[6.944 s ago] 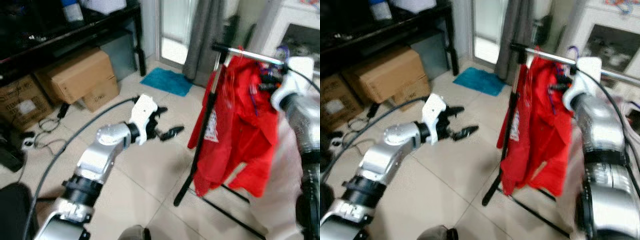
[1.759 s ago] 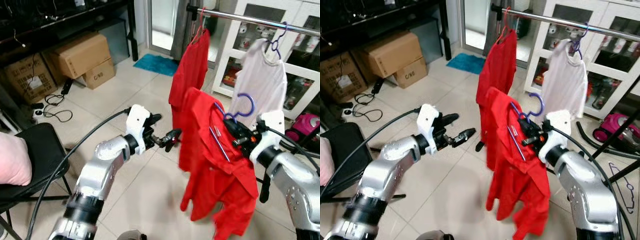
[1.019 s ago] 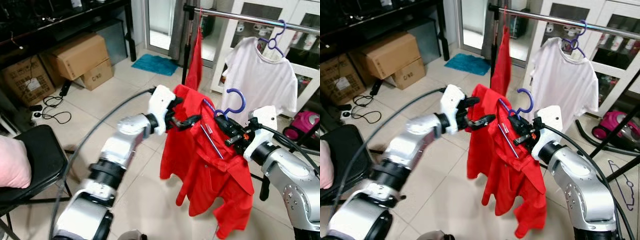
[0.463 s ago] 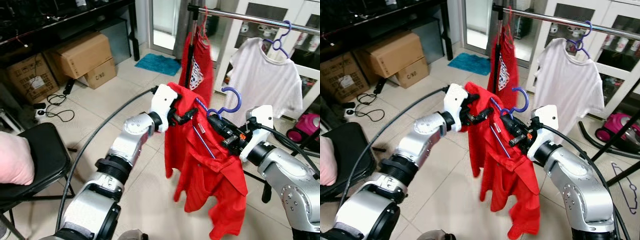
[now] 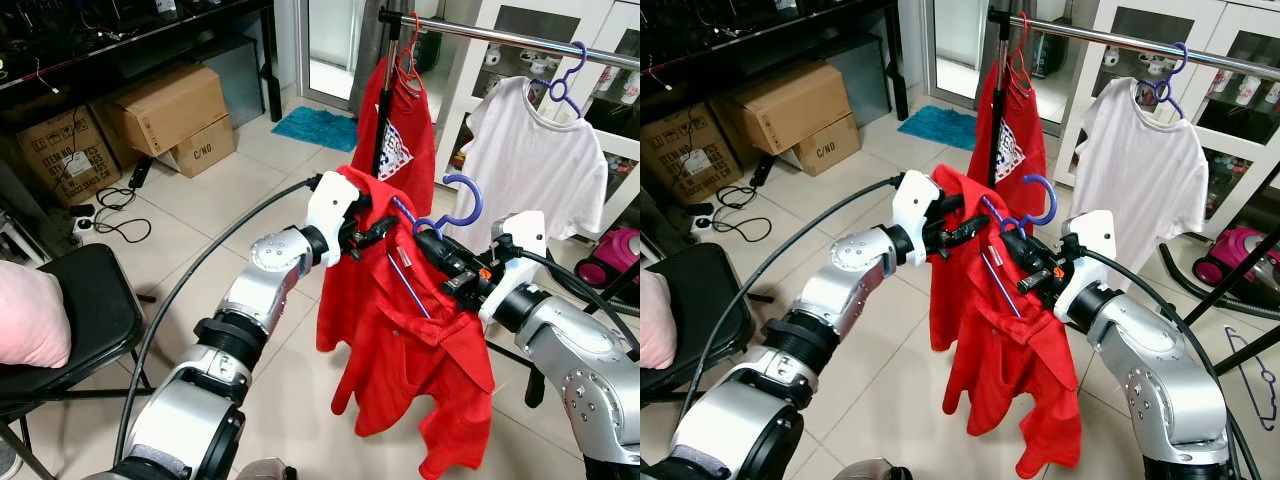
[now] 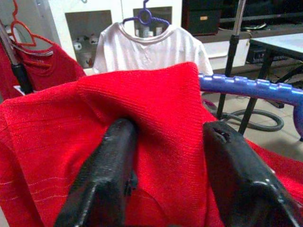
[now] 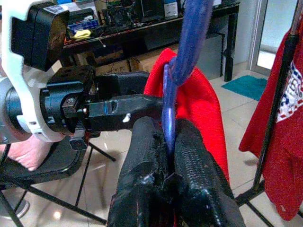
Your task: Hang hanger
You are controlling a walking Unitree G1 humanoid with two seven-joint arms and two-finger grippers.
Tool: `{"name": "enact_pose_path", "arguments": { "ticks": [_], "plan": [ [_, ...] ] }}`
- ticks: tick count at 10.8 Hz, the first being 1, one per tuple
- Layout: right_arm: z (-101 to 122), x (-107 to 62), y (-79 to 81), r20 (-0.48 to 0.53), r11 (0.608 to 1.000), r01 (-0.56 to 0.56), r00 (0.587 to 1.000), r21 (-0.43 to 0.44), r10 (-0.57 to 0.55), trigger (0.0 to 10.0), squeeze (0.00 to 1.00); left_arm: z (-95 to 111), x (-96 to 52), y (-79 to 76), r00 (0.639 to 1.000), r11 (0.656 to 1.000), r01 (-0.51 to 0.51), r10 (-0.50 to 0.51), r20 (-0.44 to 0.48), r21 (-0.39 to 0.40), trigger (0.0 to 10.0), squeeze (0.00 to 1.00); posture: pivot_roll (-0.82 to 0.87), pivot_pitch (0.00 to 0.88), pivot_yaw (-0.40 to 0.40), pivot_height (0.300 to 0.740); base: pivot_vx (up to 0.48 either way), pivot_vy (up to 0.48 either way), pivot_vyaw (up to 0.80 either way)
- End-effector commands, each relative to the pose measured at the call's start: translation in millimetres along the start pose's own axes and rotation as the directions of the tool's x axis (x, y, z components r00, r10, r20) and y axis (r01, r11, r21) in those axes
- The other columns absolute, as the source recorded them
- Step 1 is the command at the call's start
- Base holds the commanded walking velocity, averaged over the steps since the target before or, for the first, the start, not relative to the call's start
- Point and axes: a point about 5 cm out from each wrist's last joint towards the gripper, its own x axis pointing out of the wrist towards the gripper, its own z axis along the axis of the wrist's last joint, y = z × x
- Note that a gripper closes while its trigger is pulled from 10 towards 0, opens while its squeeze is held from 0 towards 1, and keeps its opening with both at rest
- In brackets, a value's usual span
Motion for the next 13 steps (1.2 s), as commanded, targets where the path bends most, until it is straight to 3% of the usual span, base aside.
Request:
{"name": "enact_pose_path", "arguments": {
  "ticks": [1,4,5,6,7,11,13],
  "plan": [
    [8.9,1.8,3.6,0.03,1.0,-0.021,0.999,-0.018,0.022,10.0,0.0,8.1,3.7,1.7,1.0,1.0,0.001,-0.001,0.015,0.022,0.0,0.0,0.0,0.0,0.045,0.74,0.0,0.0,0.0],
    [6.8,2.1,0.2,0.015,1.0,0.01,1.0,-0.026,-0.01,10.0,0.0,6.2,2.8,2.7,1.0,1.0,-0.014,0.014,0.011,0.006,0.0,0.0,0.0,0.0,0.045,0.74,0.0,0.0,0.0],
    [6.9,2.3,0.4,0.015,1.0,0.01,1.0,-0.025,-0.01,9.6,0.0,5.8,2.4,2.9,1.0,1.0,-0.014,0.014,0.008,0.006,0.0,0.0,0.0,0.0,0.046,0.74,0.0,0.0,0.0],
    [7.2,2.4,0.2,0.017,1.0,0.011,1.0,-0.025,-0.01,4.2,0.0,5.1,2.1,4.1,1.0,1.0,-0.021,0.021,0.003,0.003,0.0,0.0,0.0,0.0,0.046,0.74,0.0,0.0,0.0],
    [7.4,2.2,-0.1,0.018,1.0,0.012,1.0,-0.024,-0.012,1.8,0.0,4.8,1.7,6.0,0.999,0.999,-0.032,0.032,-0.003,0.0,0.0,0.0,0.0,0.0,0.048,0.74,0.0,0.0,0.0],
    [6.4,1.9,-2.0,0.005,0.999,0.031,1.0,-0.036,-0.03,0.0,0.0,5.1,0.9,6.5,0.999,0.999,-0.034,0.034,0.004,-0.011,0.0,0.0,0.0,0.0,0.049,0.74,0.0,0.0,0.0],
    [2.4,1.4,-3.4,-0.031,0.997,0.037,0.999,-0.062,-0.039,0.0,0.0,6.4,-0.5,8.3,0.999,0.999,-0.037,0.037,0.011,-0.015,0.0,0.0,0.0,0.0,0.048,0.74,0.0,0.0,0.0]
  ]
}}
